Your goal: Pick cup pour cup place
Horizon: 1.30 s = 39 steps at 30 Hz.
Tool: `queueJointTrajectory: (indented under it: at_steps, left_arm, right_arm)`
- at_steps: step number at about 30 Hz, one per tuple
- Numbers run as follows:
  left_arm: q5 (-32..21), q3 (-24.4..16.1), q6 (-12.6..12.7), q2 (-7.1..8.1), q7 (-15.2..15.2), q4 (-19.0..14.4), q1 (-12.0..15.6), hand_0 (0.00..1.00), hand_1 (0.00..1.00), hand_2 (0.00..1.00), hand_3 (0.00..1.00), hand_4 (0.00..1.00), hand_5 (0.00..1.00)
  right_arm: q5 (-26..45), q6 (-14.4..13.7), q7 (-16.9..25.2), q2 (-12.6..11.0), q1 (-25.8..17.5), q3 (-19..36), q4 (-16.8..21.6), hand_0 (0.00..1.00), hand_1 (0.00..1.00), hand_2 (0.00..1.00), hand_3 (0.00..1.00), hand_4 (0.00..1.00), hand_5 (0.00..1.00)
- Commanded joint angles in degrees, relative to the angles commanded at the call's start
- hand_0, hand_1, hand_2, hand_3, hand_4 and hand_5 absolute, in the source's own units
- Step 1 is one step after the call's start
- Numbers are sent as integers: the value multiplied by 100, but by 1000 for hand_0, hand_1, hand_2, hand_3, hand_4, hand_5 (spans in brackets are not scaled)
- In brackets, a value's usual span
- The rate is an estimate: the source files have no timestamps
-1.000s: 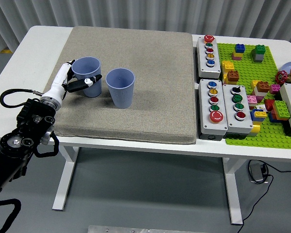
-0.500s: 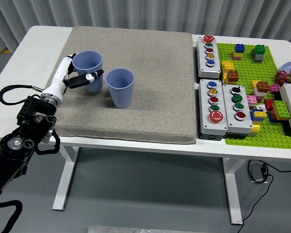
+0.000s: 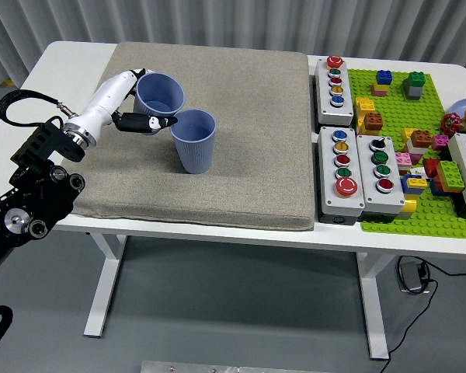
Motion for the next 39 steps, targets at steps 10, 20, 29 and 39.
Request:
queueJointTrajectory:
  at_steps: [10, 20, 29, 39]
  left_arm:
    - [-38, 15, 43, 4, -21, 56, -150, 449, 456, 495, 523, 780, 175]
    - [785, -86, 107, 84, 4, -146, -200, 452, 457, 497, 523, 772, 164]
    - [1452, -38, 117, 331, 37, -324, -236, 454, 458, 496, 522, 766, 156]
    - [1729, 249, 111, 635, 70, -602, -307, 454, 458, 495, 522, 766, 154]
  right_arm:
    - [0, -19, -2, -7, 19, -69, -10, 694, 661, 602, 594, 2, 274]
    - [0, -26, 9, -16, 33, -68, -20, 694, 661, 602, 594, 2, 273]
    - [0, -39, 16, -29, 64, -71, -26, 694, 661, 602, 595, 2, 273]
    - [0, -29, 16, -42, 58, -76, -27, 693, 661, 603, 594, 2, 269]
